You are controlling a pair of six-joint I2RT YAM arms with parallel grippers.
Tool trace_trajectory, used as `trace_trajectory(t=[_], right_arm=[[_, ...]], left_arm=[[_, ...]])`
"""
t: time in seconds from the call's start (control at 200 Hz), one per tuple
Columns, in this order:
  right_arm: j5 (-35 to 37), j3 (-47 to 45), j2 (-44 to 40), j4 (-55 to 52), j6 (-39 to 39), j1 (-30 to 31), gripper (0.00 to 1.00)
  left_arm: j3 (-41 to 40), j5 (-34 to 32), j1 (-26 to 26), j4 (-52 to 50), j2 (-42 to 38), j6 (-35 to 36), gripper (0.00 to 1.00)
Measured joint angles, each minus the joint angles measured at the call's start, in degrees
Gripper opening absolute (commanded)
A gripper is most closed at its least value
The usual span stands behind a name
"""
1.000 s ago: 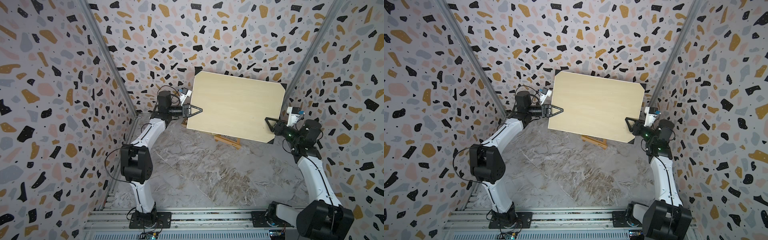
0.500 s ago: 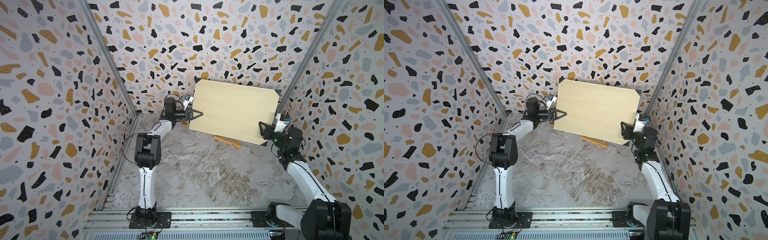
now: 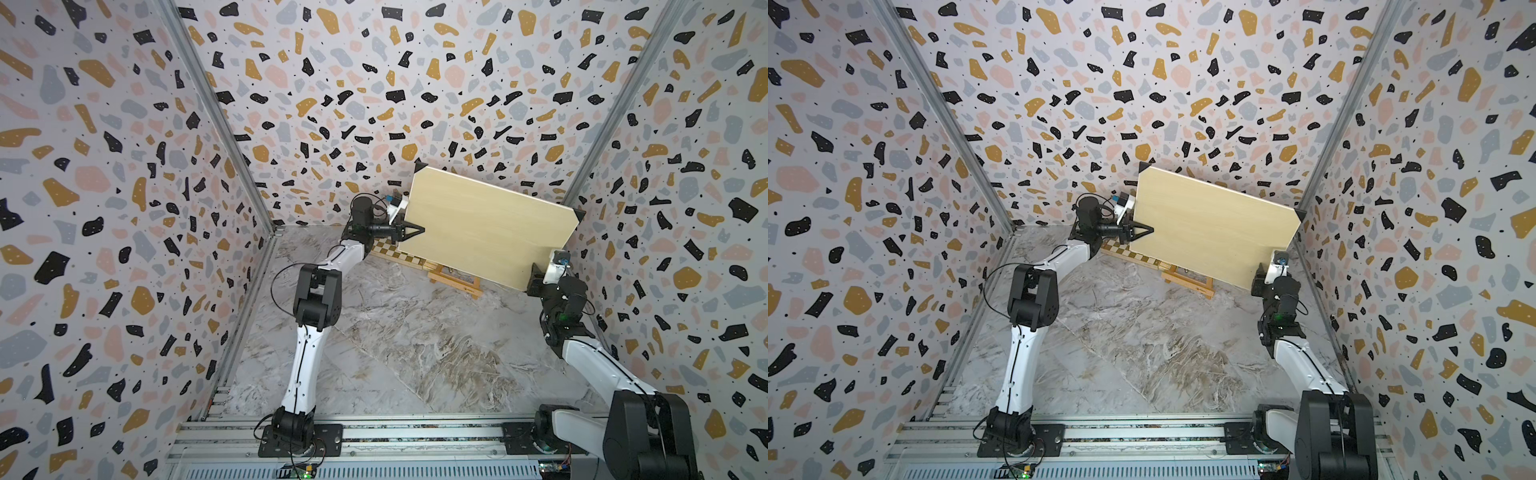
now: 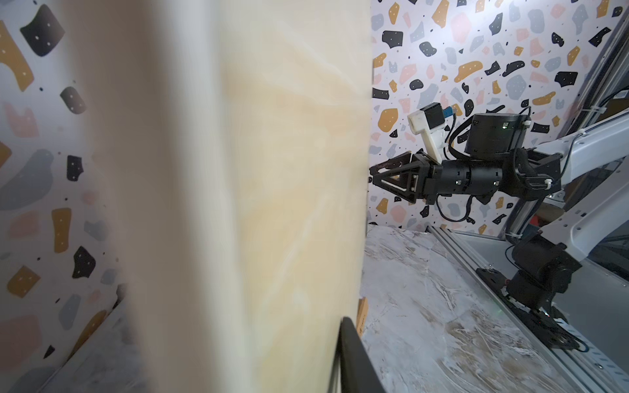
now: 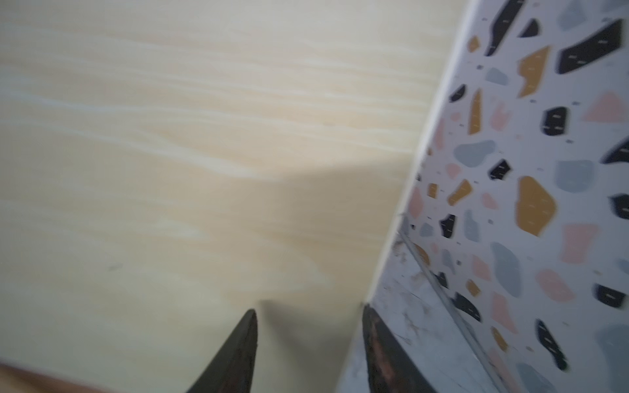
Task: Assemble the easel
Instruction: Place the drawing board on the easel.
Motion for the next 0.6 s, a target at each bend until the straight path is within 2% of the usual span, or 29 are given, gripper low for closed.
trace_trajectory(t=[0.11, 0.14, 0.26, 0.39, 0.596], right_arm=[[-6.6, 0.1, 0.0, 4.0, -1.1, 4.5, 0.04], [-7.5, 0.2, 0.0, 4.7, -1.3, 4.5, 0.03], [-10.2, 0.2, 0.1, 5.6, -1.2, 3.1, 0.02], [-11.3, 0.2, 0.0, 6.1, -1.0, 2.6, 0.03], [-12.3, 0.2, -0.4, 7.0, 0.2, 2.6, 0.03]], left_arm=[[2.2, -12.2, -3.3, 3.2, 3.2, -1.7, 0.0], [2.5, -14.1, -4.1, 1.1, 3.6, -6.5, 0.0], [0.7, -20.3, -5.4, 8.2, 4.4, -8.0, 0.0], [-5.8, -21.4, -3.1, 15.1, 3.5, -13.9, 0.0], [-9.2, -20.4, -0.3, 21.0, 3.5, -19.6, 0.0]])
